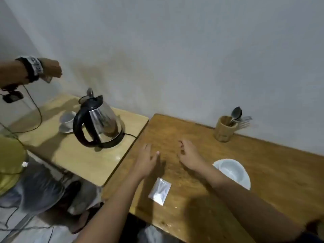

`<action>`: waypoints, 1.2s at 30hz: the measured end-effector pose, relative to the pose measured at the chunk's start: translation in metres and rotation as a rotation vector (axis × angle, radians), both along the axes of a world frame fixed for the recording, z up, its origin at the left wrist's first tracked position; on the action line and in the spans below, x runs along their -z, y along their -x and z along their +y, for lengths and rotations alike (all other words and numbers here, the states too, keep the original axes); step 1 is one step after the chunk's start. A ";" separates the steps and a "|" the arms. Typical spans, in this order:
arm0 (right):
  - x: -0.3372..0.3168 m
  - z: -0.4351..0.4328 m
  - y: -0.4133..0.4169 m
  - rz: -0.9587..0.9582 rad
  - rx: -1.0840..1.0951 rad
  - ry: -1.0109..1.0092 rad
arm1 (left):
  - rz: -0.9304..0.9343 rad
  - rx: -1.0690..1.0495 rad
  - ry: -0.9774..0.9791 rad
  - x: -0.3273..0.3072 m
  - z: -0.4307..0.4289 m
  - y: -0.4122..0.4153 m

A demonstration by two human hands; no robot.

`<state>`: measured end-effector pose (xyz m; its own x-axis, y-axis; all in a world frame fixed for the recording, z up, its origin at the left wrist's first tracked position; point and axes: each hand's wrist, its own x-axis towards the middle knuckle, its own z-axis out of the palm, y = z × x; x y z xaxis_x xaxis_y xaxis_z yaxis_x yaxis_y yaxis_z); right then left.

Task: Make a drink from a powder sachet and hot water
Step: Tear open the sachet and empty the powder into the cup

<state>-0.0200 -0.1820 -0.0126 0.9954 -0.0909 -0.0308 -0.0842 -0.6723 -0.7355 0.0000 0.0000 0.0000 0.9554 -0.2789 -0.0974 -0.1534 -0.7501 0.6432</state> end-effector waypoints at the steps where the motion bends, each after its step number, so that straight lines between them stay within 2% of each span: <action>1: 0.017 0.010 0.003 0.080 -0.035 0.002 | 0.081 -0.023 -0.005 0.011 0.009 0.008; 3: 0.045 0.026 0.009 0.201 -0.107 0.029 | 0.196 -0.039 -0.008 0.036 0.023 0.023; 6: 0.070 0.048 0.016 0.330 -0.149 0.038 | 0.265 -0.038 -0.033 0.070 0.037 0.041; 11: 0.085 0.062 0.013 0.391 -0.180 0.116 | 0.264 -0.030 -0.016 0.093 0.033 0.055; 18: 0.086 0.066 0.013 0.447 -0.151 0.121 | 0.221 -0.050 0.057 0.103 0.025 0.058; 21: 0.083 0.067 0.013 0.481 -0.146 0.111 | 0.266 -0.069 0.123 0.102 0.026 0.058; 25: 0.067 0.064 0.016 0.444 -0.204 0.108 | 0.375 -0.084 0.322 0.098 0.029 0.060; 30: 0.023 0.045 0.018 0.384 -0.198 -0.016 | 0.383 -0.095 0.559 0.071 0.029 0.047; 33: -0.016 0.025 0.017 0.303 -0.200 -0.005 | 0.365 0.029 0.587 0.046 0.017 0.027; 36: -0.056 0.003 0.013 0.195 -0.190 0.103 | 0.310 0.139 0.596 0.014 -0.007 0.007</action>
